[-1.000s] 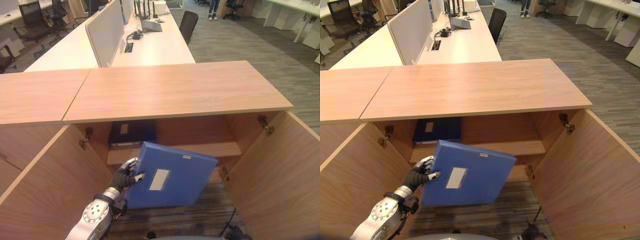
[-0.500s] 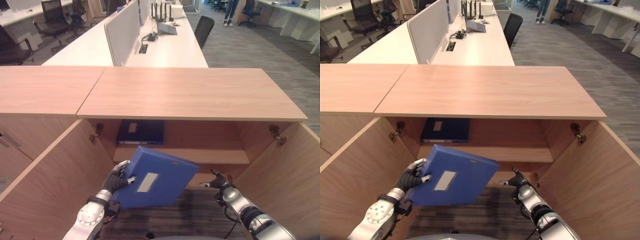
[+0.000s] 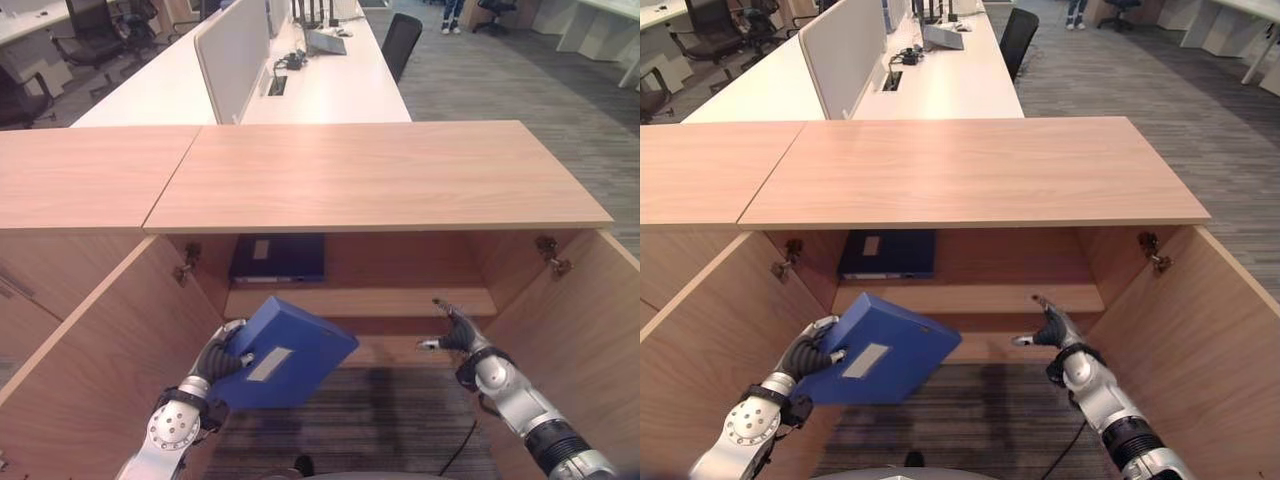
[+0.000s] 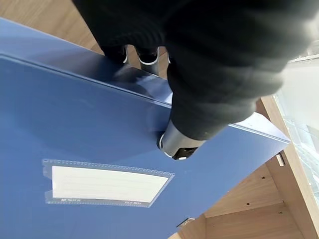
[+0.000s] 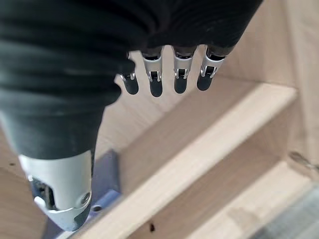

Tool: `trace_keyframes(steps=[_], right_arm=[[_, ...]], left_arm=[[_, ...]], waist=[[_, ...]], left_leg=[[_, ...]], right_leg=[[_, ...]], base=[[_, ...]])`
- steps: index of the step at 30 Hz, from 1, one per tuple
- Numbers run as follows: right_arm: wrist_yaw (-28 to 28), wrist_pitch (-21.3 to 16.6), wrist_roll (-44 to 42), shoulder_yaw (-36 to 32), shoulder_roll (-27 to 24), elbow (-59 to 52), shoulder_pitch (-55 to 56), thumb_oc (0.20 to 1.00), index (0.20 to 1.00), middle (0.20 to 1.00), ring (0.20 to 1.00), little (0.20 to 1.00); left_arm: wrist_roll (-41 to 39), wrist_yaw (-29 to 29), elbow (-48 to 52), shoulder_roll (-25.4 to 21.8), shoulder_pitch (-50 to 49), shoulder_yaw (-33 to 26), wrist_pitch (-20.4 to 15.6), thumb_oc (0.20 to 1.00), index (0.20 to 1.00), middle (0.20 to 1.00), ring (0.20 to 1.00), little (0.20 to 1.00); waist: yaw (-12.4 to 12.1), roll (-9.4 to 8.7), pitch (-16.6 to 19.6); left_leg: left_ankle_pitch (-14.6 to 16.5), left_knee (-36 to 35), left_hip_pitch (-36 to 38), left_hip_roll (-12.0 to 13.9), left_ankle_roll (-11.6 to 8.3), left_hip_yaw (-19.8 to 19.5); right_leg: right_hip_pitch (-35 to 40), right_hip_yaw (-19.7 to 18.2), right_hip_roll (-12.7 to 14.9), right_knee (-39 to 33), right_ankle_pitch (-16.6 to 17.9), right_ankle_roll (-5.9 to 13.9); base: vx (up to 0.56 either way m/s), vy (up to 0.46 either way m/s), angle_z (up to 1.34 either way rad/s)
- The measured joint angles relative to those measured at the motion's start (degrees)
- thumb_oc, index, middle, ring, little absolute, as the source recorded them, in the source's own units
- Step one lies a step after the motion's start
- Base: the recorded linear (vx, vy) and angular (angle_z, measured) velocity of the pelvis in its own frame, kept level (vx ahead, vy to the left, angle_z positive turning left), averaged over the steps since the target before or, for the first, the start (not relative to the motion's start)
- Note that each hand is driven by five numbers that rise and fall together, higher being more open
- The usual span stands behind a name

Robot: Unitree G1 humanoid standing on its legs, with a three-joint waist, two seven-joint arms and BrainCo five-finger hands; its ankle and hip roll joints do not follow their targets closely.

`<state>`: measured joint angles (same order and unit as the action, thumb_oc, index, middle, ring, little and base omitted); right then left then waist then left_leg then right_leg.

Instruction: Put the empty folder in the office cabinet

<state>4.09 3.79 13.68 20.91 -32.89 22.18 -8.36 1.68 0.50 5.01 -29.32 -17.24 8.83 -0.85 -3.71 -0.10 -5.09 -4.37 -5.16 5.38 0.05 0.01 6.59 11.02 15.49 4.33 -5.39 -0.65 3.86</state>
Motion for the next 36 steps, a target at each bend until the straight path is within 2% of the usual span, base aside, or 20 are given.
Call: trace_keyframes(steps=[4, 6, 9, 12, 25, 31, 32, 33, 34, 35, 36], right_arm=[[-4.43, -0.86, 0.55, 4.97, -2.94, -2.55, -3.97, 1.000, 1.000, 1.000, 1.000, 1.000], [-6.44, -2.05, 0.58, 7.91, -3.32, -2.42, -7.18, 1.000, 1.000, 1.000, 1.000, 1.000], [-7.18, -2.47, 1.10, 11.92, -3.02, -2.10, -10.83, 1.000, 1.000, 1.000, 1.000, 1.000], [-8.21, -3.71, 1.08, 13.15, -2.58, -2.99, -12.02, 1.000, 1.000, 1.000, 1.000, 1.000], [-9.32, -3.97, 0.88, 15.76, -0.76, -4.60, -12.69, 1.000, 1.000, 1.000, 1.000, 1.000], [-10.39, -4.03, -1.28, 17.44, 0.53, -4.69, -13.19, 1.000, 1.000, 1.000, 1.000, 1.000], [-10.48, -4.02, -1.29, 17.55, 0.63, -4.69, -13.22, 0.909, 0.909, 0.909, 0.909, 0.909], [-10.77, -4.01, -1.30, 17.69, 0.98, -4.67, -13.26, 0.555, 0.555, 0.555, 0.555, 0.555], [-10.96, -3.96, -1.31, 17.71, 1.16, -4.60, -13.27, 0.514, 0.514, 0.514, 0.514, 0.514], [-10.98, -3.93, -1.33, 17.70, 1.46, -4.59, -13.27, 0.514, 0.514, 0.514, 0.514, 0.514], [-10.98, -3.92, -1.38, 17.72, 1.50, -4.45, -13.27, 0.338, 0.338, 0.338, 0.338, 0.338]], left_arm=[[-0.27, -2.11, 2.45, -2.94, 1.82, 0.78, -0.23, 0.200, 0.200, 0.200, 0.200, 0.200], [-2.25, -3.61, 4.40, -4.71, 3.80, 1.25, -1.65, 0.200, 0.200, 0.200, 0.200, 0.200], [-5.07, -4.53, 5.76, -7.12, 7.17, 3.51, -2.32, 0.200, 0.200, 0.200, 0.200, 0.200], [-7.82, -6.03, 9.20, -9.66, 8.63, 5.16, -3.54, 0.200, 0.200, 0.200, 0.200, 0.200], [-8.51, -5.90, 9.40, -9.54, 10.91, 6.95, -4.24, 0.200, 0.200, 0.200, 0.200, 0.200], [-5.74, -5.42, 9.39, -9.25, 12.55, 7.39, -4.11, 0.200, 0.200, 0.200, 0.200, 0.200], [-5.00, -5.42, 9.39, -9.25, 12.79, 7.52, -4.11, 0.200, 0.200, 0.200, 0.200, 0.200], [-4.71, -5.42, 9.40, -9.22, 12.86, 7.53, -4.11, 0.200, 0.200, 0.200, 0.200, 0.200], [-4.69, -5.40, 9.40, -9.19, 12.87, 7.53, -4.09, 0.200, 0.200, 0.200, 0.200, 0.200], [-4.68, -5.33, 9.40, -9.19, 12.87, 7.53, -4.06, 0.200, 0.200, 0.200, 0.200, 0.200], [-4.68, -4.97, 9.40, -9.18, 12.87, 7.53, -3.96, 0.200, 0.200, 0.200, 0.200, 0.200]], waist=[[-0.01, -0.13, -0.13], [-0.13, -0.13, -0.13], [-0.22, -0.13, -0.13], [-0.18, -0.16, -0.14], [-0.24, -0.30, -0.13], [-0.26, -0.59, -0.28], [-0.26, -0.65, -0.31], [-0.28, -0.69, -0.32], [-0.26, -0.71, -0.32], [-0.25, -0.71, -0.32], [-0.25, -0.72, -0.31]], left_leg=[[0.00, 0.01, 0.00, 0.02, 0.00, -0.03], [0.00, 0.01, 0.14, 0.02, 0.00, -0.02], [-0.01, 0.00, 0.22, 0.02, 0.00, -0.02], [0.00, 0.00, 0.30, -0.01, -0.01, 0.02], [0.00, 0.00, 0.30, 0.00, -0.02, -0.01], [0.00, 0.01, 0.28, -0.02, -0.02, 0.00], [0.00, 0.01, 0.28, -0.02, -0.02, 0.00], [0.00, 0.01, 0.28, -0.01, -0.02, -0.01], [0.00, 0.01, 0.29, -0.01, -0.02, 0.00], [0.00, 0.01, 0.29, -0.01, -0.02, 0.00], [0.00, 0.01, 0.29, -0.01, -0.02, 0.00]], right_leg=[[0.02, 0.09, -0.03, 0.00, -0.01, 0.01], [0.16, 0.09, -0.01, -0.01, -0.01, 0.01], [0.24, 0.08, -0.02, 0.00, -0.01, 0.02], [0.31, 0.03, 0.02, 0.00, 0.00, 0.03], [0.31, 0.06, -0.02, 0.00, -0.01, 0.02], [0.29, 0.06, 0.00, 0.00, 0.00, 0.02], [0.29, 0.07, -0.01, 0.00, 0.00, 0.02], [0.29, 0.07, -0.01, 0.00, -0.01, 0.02], [0.29, 0.06, -0.02, 0.00, -0.01, 0.02], [0.29, 0.06, -0.01, 0.00, 0.00, 0.02], [0.29, 0.06, -0.02, 0.00, 0.00, 0.02]], base=[[0.00, 0.000, 0.00], [0.00, 0.000, 0.00], [0.00, 0.000, 0.00], [0.00, 0.000, 0.00], [0.00, 0.000, 0.00], [0.00, 0.000, 0.00], [0.00, 0.000, 0.00], [0.00, 0.000, 0.00], [0.00, 0.000, 0.00], [0.00, 0.000, 0.00], [0.00, 0.000, 0.00]])
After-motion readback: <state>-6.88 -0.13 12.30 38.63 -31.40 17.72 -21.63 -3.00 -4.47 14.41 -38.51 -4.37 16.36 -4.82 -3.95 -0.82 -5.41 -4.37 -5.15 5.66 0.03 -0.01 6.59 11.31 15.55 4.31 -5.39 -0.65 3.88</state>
